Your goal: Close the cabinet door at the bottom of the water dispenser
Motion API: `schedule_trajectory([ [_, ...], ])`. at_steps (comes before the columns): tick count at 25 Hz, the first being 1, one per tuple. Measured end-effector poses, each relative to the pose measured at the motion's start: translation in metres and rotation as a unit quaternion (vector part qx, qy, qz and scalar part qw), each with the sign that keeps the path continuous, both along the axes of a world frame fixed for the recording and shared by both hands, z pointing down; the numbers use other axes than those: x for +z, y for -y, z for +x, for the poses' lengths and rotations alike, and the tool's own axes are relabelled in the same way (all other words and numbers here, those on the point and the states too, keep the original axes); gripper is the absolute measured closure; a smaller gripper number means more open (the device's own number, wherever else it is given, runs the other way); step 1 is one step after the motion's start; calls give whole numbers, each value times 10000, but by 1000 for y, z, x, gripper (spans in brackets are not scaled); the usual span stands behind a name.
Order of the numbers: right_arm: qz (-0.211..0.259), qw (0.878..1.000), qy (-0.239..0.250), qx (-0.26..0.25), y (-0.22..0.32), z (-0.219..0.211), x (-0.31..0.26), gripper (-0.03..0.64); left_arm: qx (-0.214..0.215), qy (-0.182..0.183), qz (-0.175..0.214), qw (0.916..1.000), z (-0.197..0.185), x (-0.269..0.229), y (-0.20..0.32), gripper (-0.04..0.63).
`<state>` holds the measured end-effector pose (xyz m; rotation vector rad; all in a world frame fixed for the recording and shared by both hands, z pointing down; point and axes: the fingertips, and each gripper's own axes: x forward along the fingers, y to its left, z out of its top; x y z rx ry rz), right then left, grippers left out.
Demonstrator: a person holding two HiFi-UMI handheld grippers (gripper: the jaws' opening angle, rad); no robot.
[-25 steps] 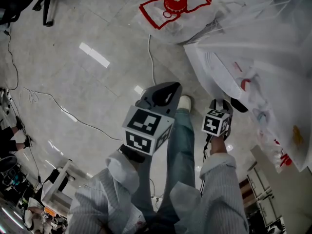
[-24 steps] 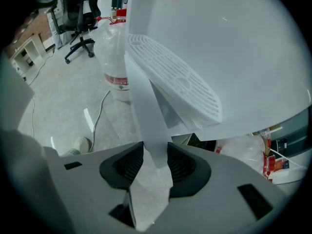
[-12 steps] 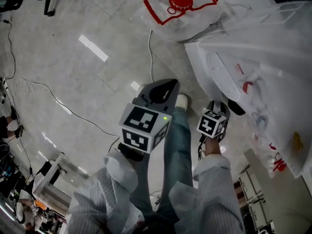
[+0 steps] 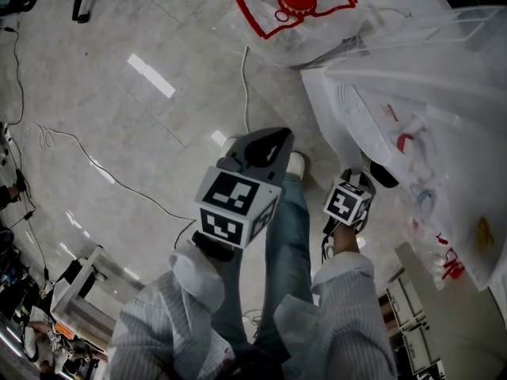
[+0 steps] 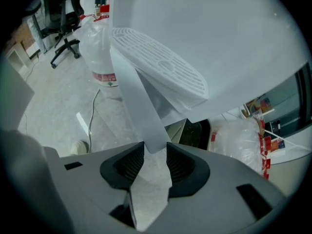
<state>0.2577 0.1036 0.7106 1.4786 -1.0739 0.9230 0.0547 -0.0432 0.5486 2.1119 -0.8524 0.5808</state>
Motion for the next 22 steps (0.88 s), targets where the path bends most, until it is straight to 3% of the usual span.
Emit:
schedule_trajectory([
  [7, 84, 9998, 155, -58, 1, 2, 1, 474, 11, 27, 17, 10000, -5, 2, 3, 585],
  [22, 196, 9992, -31, -345, 12, 28, 1, 474, -19, 17, 7, 10000, 3, 6, -3, 586],
])
